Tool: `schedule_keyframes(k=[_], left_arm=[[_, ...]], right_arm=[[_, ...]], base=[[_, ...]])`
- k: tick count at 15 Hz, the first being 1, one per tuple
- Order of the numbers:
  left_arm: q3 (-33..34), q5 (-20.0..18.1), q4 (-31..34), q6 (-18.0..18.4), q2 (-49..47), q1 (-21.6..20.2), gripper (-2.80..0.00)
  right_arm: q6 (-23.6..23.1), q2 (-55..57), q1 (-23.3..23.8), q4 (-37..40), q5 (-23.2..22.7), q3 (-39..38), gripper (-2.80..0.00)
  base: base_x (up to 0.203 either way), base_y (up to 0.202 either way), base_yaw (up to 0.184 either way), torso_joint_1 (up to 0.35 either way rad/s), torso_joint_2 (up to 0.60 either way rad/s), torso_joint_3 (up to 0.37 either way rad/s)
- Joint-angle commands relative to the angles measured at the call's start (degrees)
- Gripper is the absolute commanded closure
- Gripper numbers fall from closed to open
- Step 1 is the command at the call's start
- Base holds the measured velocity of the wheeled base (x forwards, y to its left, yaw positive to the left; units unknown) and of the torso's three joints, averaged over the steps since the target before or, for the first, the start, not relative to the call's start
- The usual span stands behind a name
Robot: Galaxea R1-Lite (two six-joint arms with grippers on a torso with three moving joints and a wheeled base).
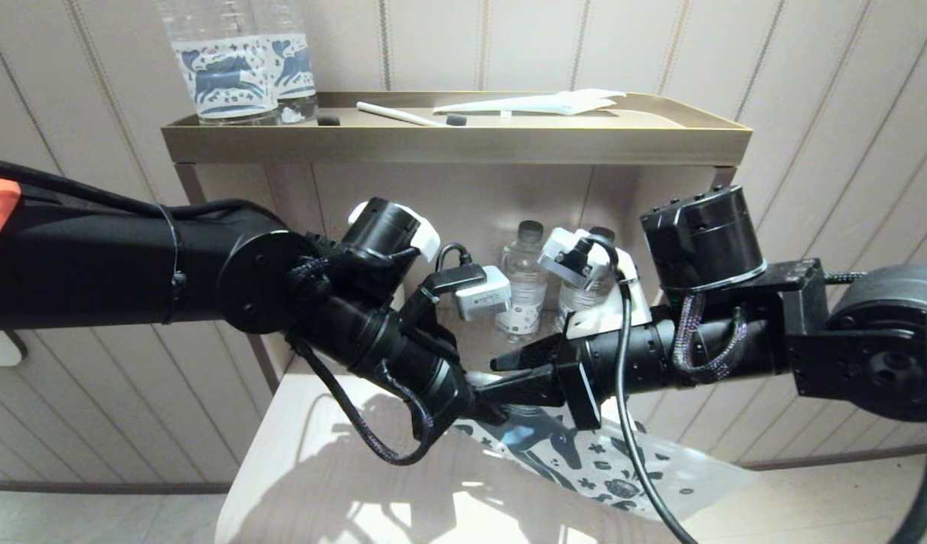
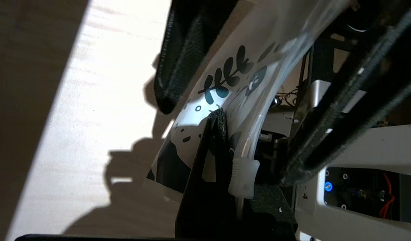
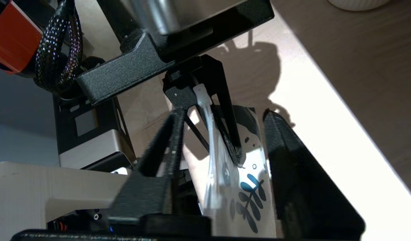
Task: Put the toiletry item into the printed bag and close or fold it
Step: Close the strorage bag and place it on the desk
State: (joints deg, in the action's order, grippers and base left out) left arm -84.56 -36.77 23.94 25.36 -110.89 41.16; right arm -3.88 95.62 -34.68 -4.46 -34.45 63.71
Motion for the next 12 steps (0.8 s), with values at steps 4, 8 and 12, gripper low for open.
schedule_keyframes(k=[4,8,12], left_arm=[[0.98,-0.15,-1.08,0.22,0.14,0.07,0.0],[1.16,-0.15,-1.17,0.31,0.23,0.07,0.0],[0.72,-0.06,-1.08,0.48,0.14,0.15,0.0]], right_arm=[[0.18,0.97,-0.16,0.22,-0.27,1.66,-2.8],[0.19,1.58,-0.04,0.33,-0.27,2.12,-2.8],[0.19,2.2,0.25,0.12,-0.1,2.38,-2.8]], base=[[0.0,0.0,0.0,0.0,0.0,0.0],[0.0,0.0,0.0,0.0,0.0,0.0],[0.0,0.0,0.0,0.0,0.0,0.0]])
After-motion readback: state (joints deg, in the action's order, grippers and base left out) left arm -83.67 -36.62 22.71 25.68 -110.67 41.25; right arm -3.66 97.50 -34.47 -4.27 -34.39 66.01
